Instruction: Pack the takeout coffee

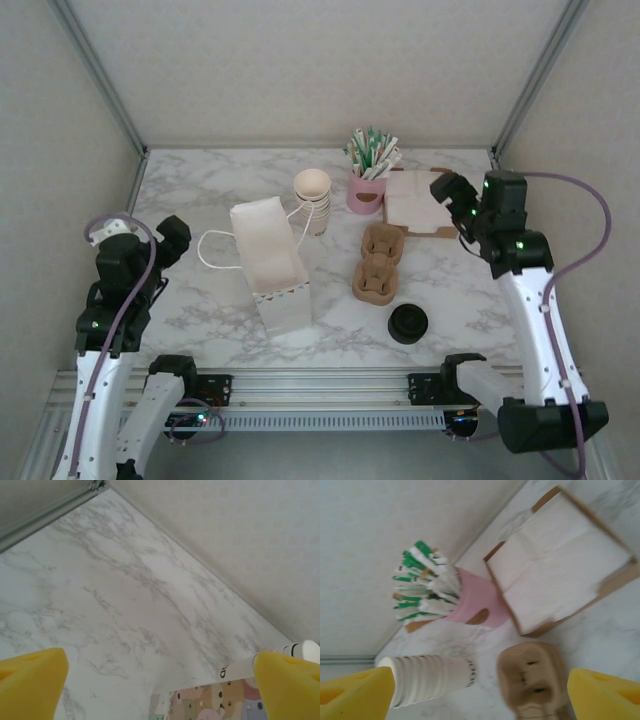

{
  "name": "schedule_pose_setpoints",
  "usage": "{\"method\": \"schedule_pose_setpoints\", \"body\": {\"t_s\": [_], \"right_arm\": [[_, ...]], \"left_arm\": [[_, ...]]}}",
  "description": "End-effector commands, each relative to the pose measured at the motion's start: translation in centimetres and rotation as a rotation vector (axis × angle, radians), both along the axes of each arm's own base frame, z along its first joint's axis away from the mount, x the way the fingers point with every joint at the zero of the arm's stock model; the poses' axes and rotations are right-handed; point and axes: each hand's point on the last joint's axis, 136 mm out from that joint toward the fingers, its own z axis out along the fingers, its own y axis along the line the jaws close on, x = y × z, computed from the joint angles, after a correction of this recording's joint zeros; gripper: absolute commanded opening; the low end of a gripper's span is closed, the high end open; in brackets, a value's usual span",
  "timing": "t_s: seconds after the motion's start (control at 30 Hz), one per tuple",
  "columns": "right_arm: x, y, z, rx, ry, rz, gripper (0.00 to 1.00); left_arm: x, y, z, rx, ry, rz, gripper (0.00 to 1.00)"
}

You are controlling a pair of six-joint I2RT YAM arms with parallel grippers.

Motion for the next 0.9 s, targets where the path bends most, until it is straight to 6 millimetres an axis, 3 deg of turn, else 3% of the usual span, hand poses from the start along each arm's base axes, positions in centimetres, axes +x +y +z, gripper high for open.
{"method": "schedule_pose_setpoints", "body": {"t_s": [0.0, 0.07, 0.17, 0.3, 0.43, 0.57, 0.87], "right_arm": [[2.2, 3.3, 4.0, 0.109, -0.056, 0.007, 0.89], [3.5, 5.5, 5.3, 0.129, -0.070, 0.021, 0.89], [5.1, 8.9, 5.4, 0.168, -0.063, 0.025, 0.86], [5.8, 13.3, 2.3, 0.168, -0.001, 0.057, 0.74], [6.1, 15.2, -1.6, 0.130, 0.047, 0.061, 0.58], [6.2, 17.6, -3.7, 0.068, 0.076, 0.184, 0.56], [6.6, 21.8, -4.6, -0.110, 0.052, 0.380, 0.56]], "left_arm": [[-0.7, 0.7, -2.9, 0.020, 0.092, 0.033, 0.81], [-0.5, 0.2, -2.9, 0.017, 0.088, 0.002, 0.80], [-0.5, 0.7, -3.3, 0.028, 0.109, 0.030, 0.80], [-0.5, 0.5, -3.8, 0.014, 0.128, 0.024, 0.79], [-0.4, 0.8, -3.6, 0.016, 0.117, 0.043, 0.80], [-0.2, 0.7, -3.5, 0.014, 0.113, 0.039, 0.80], [0.0, 0.7, -3.3, 0.018, 0.103, 0.037, 0.80]]}}
